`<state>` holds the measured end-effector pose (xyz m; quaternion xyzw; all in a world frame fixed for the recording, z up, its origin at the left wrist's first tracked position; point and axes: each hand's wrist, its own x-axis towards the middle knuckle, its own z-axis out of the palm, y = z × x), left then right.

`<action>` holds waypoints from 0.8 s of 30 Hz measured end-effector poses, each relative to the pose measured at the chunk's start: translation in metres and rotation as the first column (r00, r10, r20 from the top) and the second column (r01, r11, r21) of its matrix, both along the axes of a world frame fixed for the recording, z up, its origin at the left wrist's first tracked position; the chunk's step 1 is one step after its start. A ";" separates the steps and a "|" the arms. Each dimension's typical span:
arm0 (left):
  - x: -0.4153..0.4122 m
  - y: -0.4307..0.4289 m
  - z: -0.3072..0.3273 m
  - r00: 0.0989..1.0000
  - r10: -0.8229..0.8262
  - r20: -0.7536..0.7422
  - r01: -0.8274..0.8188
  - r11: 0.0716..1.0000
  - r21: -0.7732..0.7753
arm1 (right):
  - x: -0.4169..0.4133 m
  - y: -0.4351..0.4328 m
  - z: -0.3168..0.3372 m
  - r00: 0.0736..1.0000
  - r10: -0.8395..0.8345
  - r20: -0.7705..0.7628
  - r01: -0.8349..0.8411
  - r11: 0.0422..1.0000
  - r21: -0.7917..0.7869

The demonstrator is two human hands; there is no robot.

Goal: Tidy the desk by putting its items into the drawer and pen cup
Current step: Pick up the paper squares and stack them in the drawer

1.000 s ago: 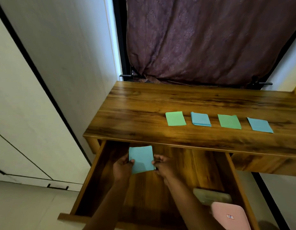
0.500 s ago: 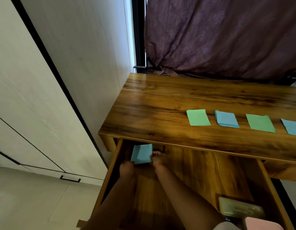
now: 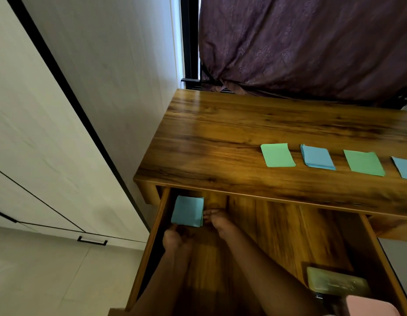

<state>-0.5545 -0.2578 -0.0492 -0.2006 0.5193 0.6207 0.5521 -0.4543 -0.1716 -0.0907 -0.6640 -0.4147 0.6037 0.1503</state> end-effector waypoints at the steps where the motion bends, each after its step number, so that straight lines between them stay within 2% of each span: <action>1: -0.001 0.003 0.000 1.000 0.010 0.010 -0.010 1.000 0.016 | 0.000 0.001 -0.001 1.000 -0.014 -0.014 0.014 1.000 0.003; 5: -0.006 0.008 0.000 0.999 0.010 0.032 -0.012 0.998 0.064 | -0.002 0.008 0.001 0.997 -0.019 -0.081 0.019 1.000 0.007; 8: -0.010 0.015 0.004 1.000 0.008 -0.018 -0.007 0.999 0.041 | -0.007 0.015 0.003 0.991 0.025 -0.133 -0.026 1.000 -0.003; 12: -0.010 0.023 0.009 1.000 -0.004 -0.023 0.005 0.999 0.040 | -0.007 0.030 0.002 0.988 -0.043 -0.146 0.044 0.999 0.002; 16: -0.008 0.031 0.011 0.999 0.019 0.027 -0.021 0.998 0.053 | -0.013 0.037 0.011 0.987 0.027 -0.161 -0.023 0.999 0.028; 19: -0.011 0.034 0.010 1.000 -0.012 -0.006 0.012 0.999 0.039 | -0.013 0.044 0.007 0.989 -0.034 -0.142 0.035 0.999 0.007; 24: -0.012 0.037 0.012 0.999 -0.031 -0.030 0.032 0.998 0.047 | -0.015 0.047 0.009 0.989 0.026 -0.143 -0.029 0.999 -0.014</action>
